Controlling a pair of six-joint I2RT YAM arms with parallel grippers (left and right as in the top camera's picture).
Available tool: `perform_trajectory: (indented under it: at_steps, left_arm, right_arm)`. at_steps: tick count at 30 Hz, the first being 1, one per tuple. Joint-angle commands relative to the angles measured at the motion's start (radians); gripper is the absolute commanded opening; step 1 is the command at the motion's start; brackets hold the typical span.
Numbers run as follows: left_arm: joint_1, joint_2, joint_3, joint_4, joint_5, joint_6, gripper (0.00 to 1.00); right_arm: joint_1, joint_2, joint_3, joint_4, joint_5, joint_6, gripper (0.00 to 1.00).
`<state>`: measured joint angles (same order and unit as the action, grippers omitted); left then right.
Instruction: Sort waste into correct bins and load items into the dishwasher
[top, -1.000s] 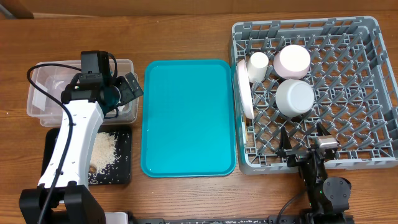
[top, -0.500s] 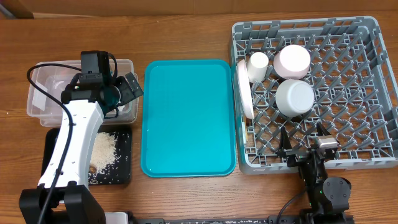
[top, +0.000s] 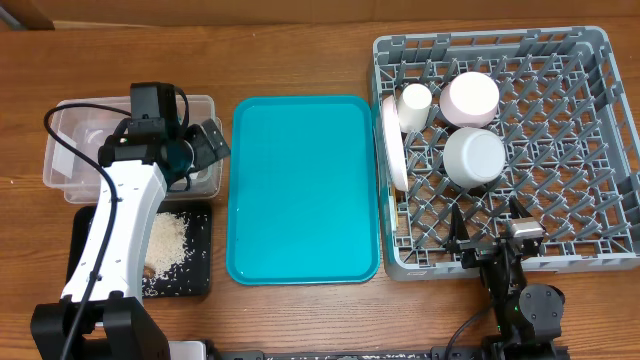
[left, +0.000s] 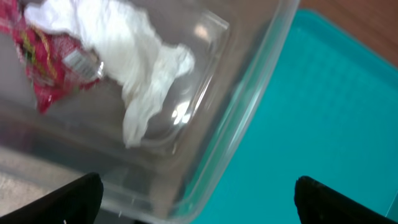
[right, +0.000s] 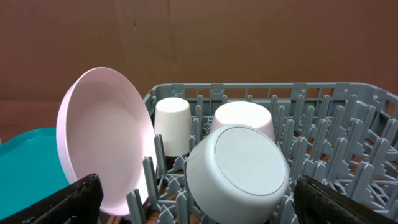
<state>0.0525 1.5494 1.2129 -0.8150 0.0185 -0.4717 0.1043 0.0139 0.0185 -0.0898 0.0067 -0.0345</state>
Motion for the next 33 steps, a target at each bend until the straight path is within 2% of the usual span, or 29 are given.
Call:
perform_trajectory:
  at_steps: [1,7,14,24,30,33]
  left_arm:
    - [-0.007,-0.031,0.006,-0.086,0.010,0.003,1.00]
    - [-0.007,-0.140,0.003,-0.257,0.069,0.000,1.00]
    - [-0.007,-0.354,-0.045,-0.300,0.087,-0.002,1.00]
    - [-0.007,-0.731,-0.267,-0.217,0.087,-0.008,1.00]
    - [-0.007,-0.976,-0.439,-0.143,0.085,-0.091,1.00]
    - [-0.007,-1.086,-0.552,-0.033,0.086,-0.091,1.00]
  right_arm:
    - [-0.003,-0.011,-0.011,0.006,-0.001,-0.007,1.00]
    - [-0.003,-0.011,-0.011,0.006,-0.001,-0.007,1.00]
    - [-0.003,-0.011,-0.011,0.006,-0.001,-0.007,1.00]
    - [-0.003,-0.011,-0.011,0.006,-0.001,-0.007,1.00]
    - [-0.003,-0.011,-0.011,0.006,-0.001,-0.007,1.00]
    - [-0.003,-0.011,-0.011,0.006,-0.001,-0.007,1.00]
